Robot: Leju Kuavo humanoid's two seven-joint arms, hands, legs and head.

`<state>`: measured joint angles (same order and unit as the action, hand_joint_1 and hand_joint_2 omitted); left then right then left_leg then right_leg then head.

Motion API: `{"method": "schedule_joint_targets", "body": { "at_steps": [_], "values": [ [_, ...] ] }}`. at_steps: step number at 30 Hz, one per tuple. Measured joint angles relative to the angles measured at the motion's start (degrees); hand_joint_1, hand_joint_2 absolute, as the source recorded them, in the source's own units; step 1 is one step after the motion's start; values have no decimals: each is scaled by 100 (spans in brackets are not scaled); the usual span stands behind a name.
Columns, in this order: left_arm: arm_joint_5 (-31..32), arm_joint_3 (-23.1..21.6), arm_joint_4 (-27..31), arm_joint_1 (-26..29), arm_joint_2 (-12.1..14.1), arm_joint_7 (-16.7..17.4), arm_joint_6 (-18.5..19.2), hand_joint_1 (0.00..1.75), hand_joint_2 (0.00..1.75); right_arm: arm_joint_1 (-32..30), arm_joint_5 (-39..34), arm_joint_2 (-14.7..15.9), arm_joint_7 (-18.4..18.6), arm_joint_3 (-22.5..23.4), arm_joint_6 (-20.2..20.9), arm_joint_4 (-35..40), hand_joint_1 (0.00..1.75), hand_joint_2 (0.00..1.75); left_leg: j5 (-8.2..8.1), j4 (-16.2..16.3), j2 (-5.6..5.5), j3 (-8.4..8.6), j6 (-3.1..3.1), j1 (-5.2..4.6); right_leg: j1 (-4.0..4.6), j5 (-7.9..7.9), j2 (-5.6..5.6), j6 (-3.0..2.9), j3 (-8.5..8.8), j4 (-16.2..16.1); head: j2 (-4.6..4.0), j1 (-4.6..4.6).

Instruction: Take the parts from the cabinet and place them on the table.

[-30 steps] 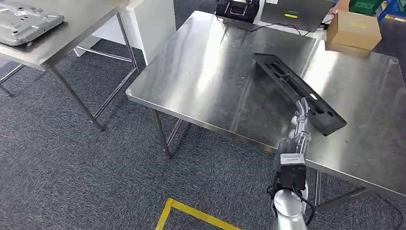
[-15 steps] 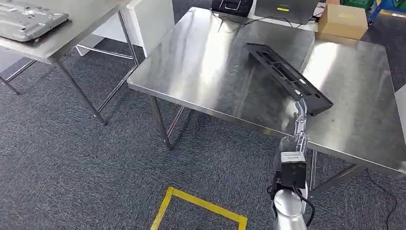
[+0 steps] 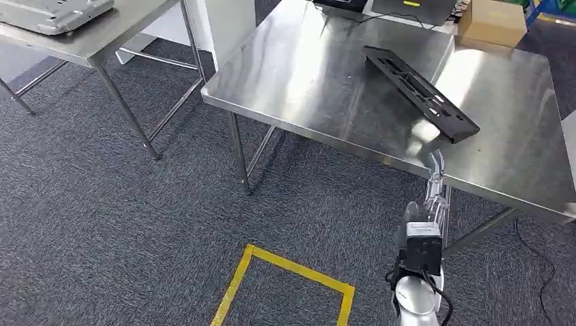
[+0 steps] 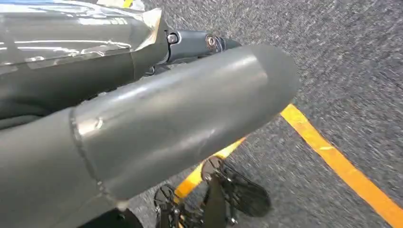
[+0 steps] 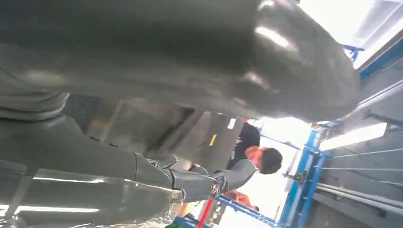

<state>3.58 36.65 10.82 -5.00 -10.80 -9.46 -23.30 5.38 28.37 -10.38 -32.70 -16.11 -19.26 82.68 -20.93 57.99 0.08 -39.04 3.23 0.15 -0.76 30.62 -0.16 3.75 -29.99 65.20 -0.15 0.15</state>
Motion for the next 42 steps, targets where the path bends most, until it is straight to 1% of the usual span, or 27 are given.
{"method": "schedule_joint_targets", "body": {
  "at_steps": [1, 2, 5, 6, 7, 8, 9, 10, 11, 12, 14, 15, 16, 17, 20, 21, 23, 25, 26, 28, 30, 32, 35, 37, 39, 40, 42],
  "values": [
    [31, -22, 0, -4, -7, 0, 24, 0, 0, -7, -2, 2, -4, 18, -11, 35, 0, 0, 80, 11, -5, -40, -34, -7, 40, 131, -2, -103, 533, -670, 0, -2],
    [63, -44, 0, -3, -7, 0, 42, 0, 0, -9, 0, 2, -13, 31, -18, 68, 0, 0, 132, 16, 4, -64, -66, -27, 85, 226, -2, -150, 725, -1077, 0, 2],
    [144, -109, 0, 6, 0, 2, 72, 0, 0, -132, 0, 28, -15, 105, -59, 142, 0, 0, 354, -91, 20, -53, -196, 25, 112, 112, 1, -278, 569, -1029, 0, -44],
    [188, -116, 0, 21, 24, 2, 83, 0, 0, -171, 2, 31, -15, 131, -76, 179, 0, 0, 349, -84, 7, -95, -223, 52, -24, -10, -16, -328, 530, -1072, 0, -33],
    [238, -135, 0, 27, 33, 2, 105, 0, 0, -195, 4, 35, -11, 153, -94, 216, 0, 0, 35, 48, -19, -166, -250, 48, 2, -81, -30, -350, 452, -1066, 0, -50],
    [262, -172, 0, 29, 33, 6, 113, 0, 0, -257, 13, 35, -9, 188, -107, 264, 0, 0, -420, 373, -20, -237, -273, 64, -3, -160, -37, -441, 375, -1066, 0, -88],
    [304, -206, 0, 31, 37, 9, 122, 0, 0, -337, 31, 37, -9, 219, -118, 315, 0, 0, -817, 819, -25, -321, -309, 71, 0, -230, -49, -435, 287, -1065, 0, -92],
    [326, -243, 0, 29, 44, 9, 127, 0, 0, -416, 44, 42, -9, 249, -136, 359, 0, 0, -1077, 1275, -24, -388, -351, 85, 2, -304, -62, -428, 201, -1060, 0, -90],
    [358, -253, 0, 30, 50, 9, 129, 0, 0, -483, 61, 48, -9, 277, -153, 391, 0, 0, -1121, 1625, -23, -401, -389, 107, 2, -379, -72, -411, 154, -1047, 0, -90],
    [363, -256, 0, 30, 52, 11, 131, 0, 0, -530, 70, 52, -9, 299, -160, 419, 0, 0, -987, 1774, -22, -349, -417, 136, -2, -436, -78, -393, 58, -1038, 0, -92],
    [372, -262, 0, 30, 66, 15, 131, 0, 0, -584, 79, 61, -9, 339, -170, 455, 0, 0, -559, 1539, -20, 15, -459, 195, -38, -546, -81, -326, -159, -957, 0, -92],
    [374, -273, 0, 27, 72, 15, 131, 0, 0, -588, 81, 66, -9, 352, -170, 474, 0, 0, -493, 1180, -18, 323, -486, 220, -61, -569, -75, -293, -253, -890, 0, -94],
    [389, -299, 2, 13, 70, 15, 138, 0, 0, -599, 92, 66, -9, 365, -175, 514, 0, 0, -690, 566, -30, 773, -527, 256, -55, -589, -75, -256, -348, -784, 0, -101],
    [411, -328, 2, 0, 57, 15, 144, 0, 0, -622, 101, 66, -9, 378, -184, 566, 0, 0, -860, 206, -61, 983, -503, 184, -45, -609, -81, -223, -435, -717, 0, -105],
    [468, -380, 13, 4, 81, -35, 184, 0, 0, -670, 155, 63, 2, 407, -225, 625, 0, 0, -900, 111, -66, 876, -333, 111, -29, -773, -84, -32, -556, -723, 0, -81],
    [476, -387, 13, 28, 91, -63, 232, 0, 0, -724, 181, 66, 2, 435, -240, 642, 0, 0, -832, 73, -53, 834, -221, 112, -36, -786, -82, 17, -638, -716, 0, -79],
    [557, -396, 20, 32, 144, -77, 240, 0, 0, -837, 216, 68, 7, 512, -267, 713, 0, 0, -734, 57, -36, 694, -78, 107, -73, -385, -67, -58, -838, -356, 0, -46],
    [601, -400, 24, 30, 181, -68, 223, 0, 0, -904, 249, 72, 7, 546, -284, 783, 0, 0, -625, 59, -17, 563, -29, 73, -69, 148, -44, -105, -1139, 552, 0, -42],
    [603, -400, 24, 31, 190, -61, 221, 0, 0, -930, 260, 79, 7, 564, -284, 796, 0, 0, -578, 62, -10, 506, -23, 54, -55, 242, -28, -83, -1215, 893, 0, -39],
    [603, -398, 24, 34, 199, -50, 221, 0, 0, -1017, 317, 96, 37, 618, -302, 813, 0, 0, -489, 67, -8, 395, -22, 26, -43, 120, -12, -7, -1076, 1000, 0, -44],
    [605, -398, 24, 39, 203, -35, 216, 0, 0, -1046, 424, 103, 101, 647, -365, 817, 0, 0, -398, 70, -107, 300, -68, 16, 6, -152, 54, 11, -381, 113, 0, -44],
    [612, -398, 24, 18, 190, -33, 201, 0, 0, -1032, 479, 103, 147, 653, -387, 820, 0, 0, -324, 71, -140, 241, -116, 10, 33, -13, 321, -159, 264, -774, 0, -46],
    [653, -400, 24, 14, 192, 4, 162, 0, 0, -984, 520, 101, 246, 690, -400, 796, 0, 0, -194, 27, -242, 218, -233, 39, 96, -20, 216, -219, 188, -880, 0, -35],
    [675, -400, 24, 27, 210, 22, 135, 0, 0, -896, 520, 83, 311, 743, -400, 758, 0, 0, -245, 86, -247, 161, -273, 39, -42, -122, 86, -327, 268, -981, 0, -33],
    [717, -400, 24, 26, 212, 50, 120, 0, 0, -818, 509, 68, 354, 810, -393, 678, 0, 0, -719, 627, -122, -48, -334, 56, -33, -159, -2, -437, 235, -985, 0, -83],
    [724, -402, 24, 26, 214, 55, 120, 0, 0, -797, 490, 70, 376, 854, -382, 621, 0, 0, -968, 1116, -104, -233, -369, 69, -29, -165, -74, -429, 221, -983, 0, -65],
    [771, -402, 24, 43, 214, 72, 118, 0, 0, -725, 420, 66, 400, 966, -363, 457, 0, 0, -1108, 1713, -73, -425, -443, 111, -32, -171, -210, -418, 209, -977, 0, -72]
  ]
}}
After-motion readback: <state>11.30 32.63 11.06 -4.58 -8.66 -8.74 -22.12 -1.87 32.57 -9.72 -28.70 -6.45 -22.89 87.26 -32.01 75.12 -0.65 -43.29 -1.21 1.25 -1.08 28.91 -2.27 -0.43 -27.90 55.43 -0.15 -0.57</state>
